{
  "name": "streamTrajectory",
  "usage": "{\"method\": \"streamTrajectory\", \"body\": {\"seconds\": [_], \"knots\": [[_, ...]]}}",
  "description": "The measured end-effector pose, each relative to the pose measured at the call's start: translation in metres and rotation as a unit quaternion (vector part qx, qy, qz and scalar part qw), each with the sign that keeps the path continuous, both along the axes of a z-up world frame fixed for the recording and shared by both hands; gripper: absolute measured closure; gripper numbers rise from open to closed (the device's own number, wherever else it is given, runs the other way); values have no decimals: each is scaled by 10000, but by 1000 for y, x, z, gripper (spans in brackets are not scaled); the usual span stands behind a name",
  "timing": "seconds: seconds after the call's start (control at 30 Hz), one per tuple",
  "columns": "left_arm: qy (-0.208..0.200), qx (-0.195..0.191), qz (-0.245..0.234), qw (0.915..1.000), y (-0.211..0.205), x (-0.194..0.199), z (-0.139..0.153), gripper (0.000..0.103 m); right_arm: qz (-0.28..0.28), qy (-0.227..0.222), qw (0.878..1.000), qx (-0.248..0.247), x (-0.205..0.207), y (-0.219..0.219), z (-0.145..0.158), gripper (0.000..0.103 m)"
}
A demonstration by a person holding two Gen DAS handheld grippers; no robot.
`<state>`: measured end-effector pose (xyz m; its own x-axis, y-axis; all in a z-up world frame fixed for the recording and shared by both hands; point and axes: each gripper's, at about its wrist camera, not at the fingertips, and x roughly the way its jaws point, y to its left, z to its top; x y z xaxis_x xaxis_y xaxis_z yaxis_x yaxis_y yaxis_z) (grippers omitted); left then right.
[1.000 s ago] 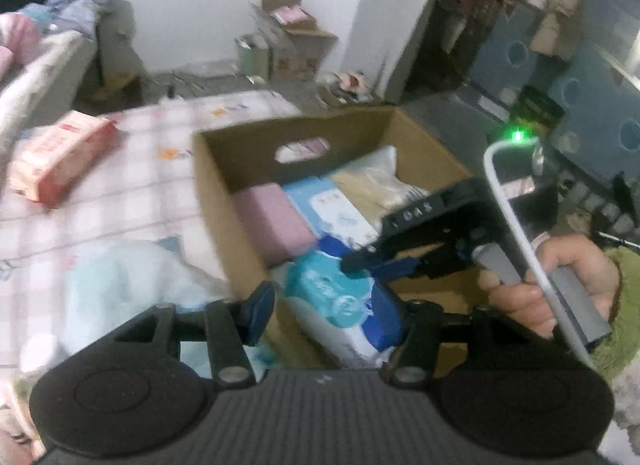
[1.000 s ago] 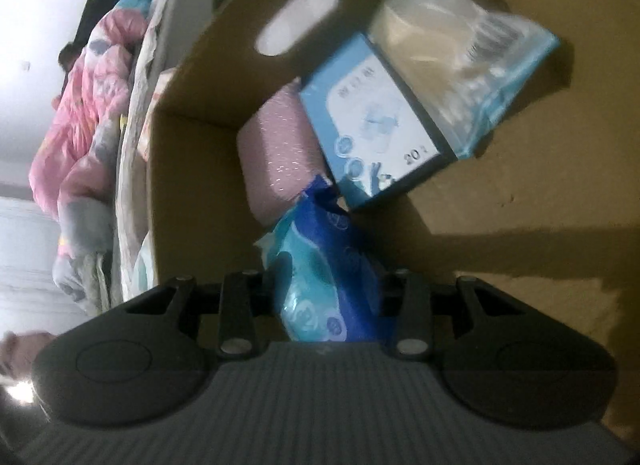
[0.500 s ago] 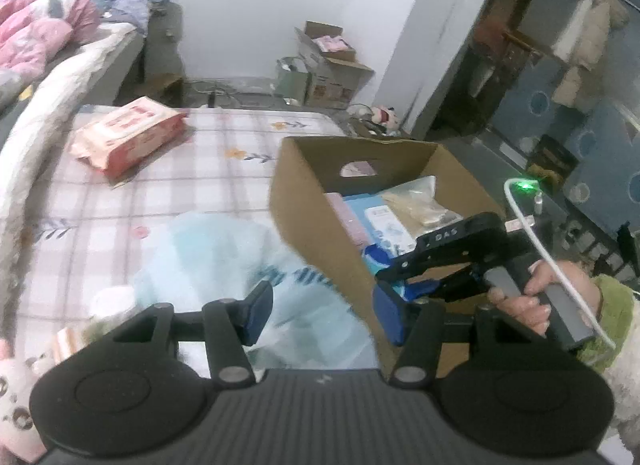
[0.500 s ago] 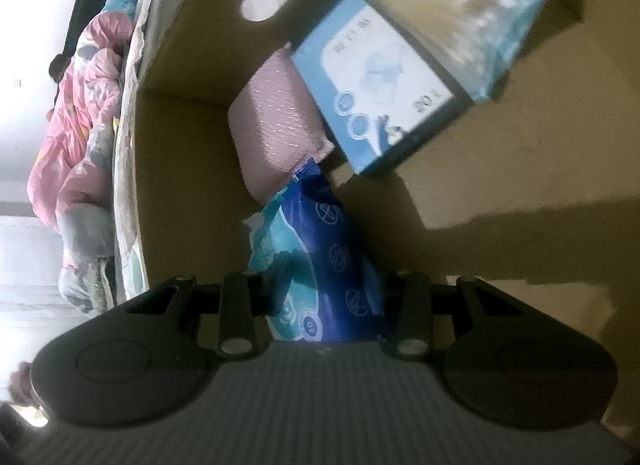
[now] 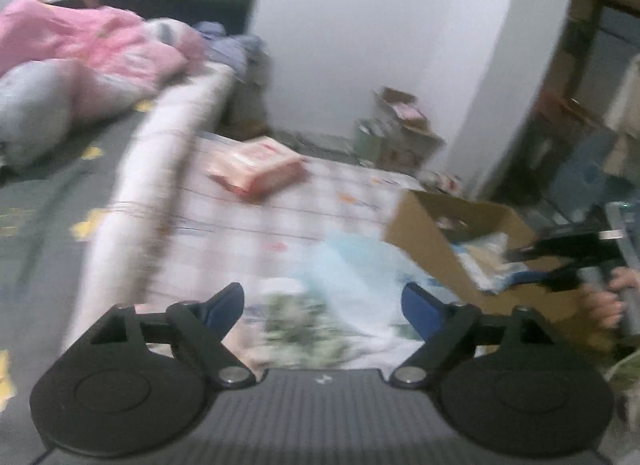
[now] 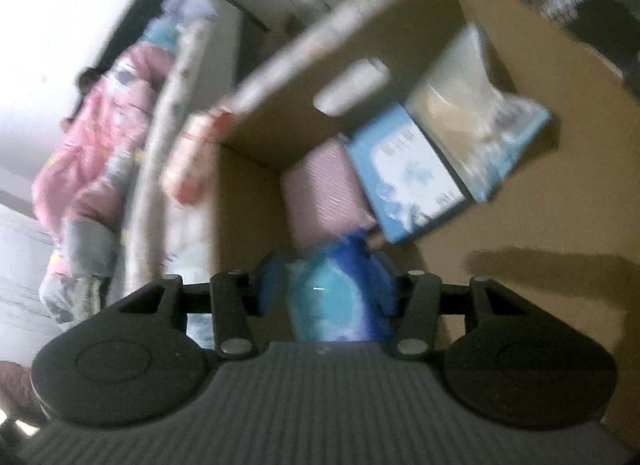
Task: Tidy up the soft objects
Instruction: 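Move the open right tool back over the bed to the pink plush toy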
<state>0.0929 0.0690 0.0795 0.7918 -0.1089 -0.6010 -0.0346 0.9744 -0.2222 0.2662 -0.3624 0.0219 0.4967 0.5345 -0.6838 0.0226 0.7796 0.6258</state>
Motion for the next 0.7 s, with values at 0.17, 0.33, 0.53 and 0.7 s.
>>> {"method": "streamTrajectory", "body": {"seconds": [0.17,0.33,0.53,0.7], "knots": [[30,49,564,9984,38,-33,-8,13,440,-707,9963,210,-35,15,40,50],[261,-58,861,9959,56,-58,-30,13,1176,-933,9878,422,-66,63,52,48],[448,24,851,9954,59,-81,-52,13,1852,-919,9770,528,-89,123,49,48],[448,188,769,9959,56,-94,-61,13,2276,-756,9687,641,-104,169,38,48]]}}
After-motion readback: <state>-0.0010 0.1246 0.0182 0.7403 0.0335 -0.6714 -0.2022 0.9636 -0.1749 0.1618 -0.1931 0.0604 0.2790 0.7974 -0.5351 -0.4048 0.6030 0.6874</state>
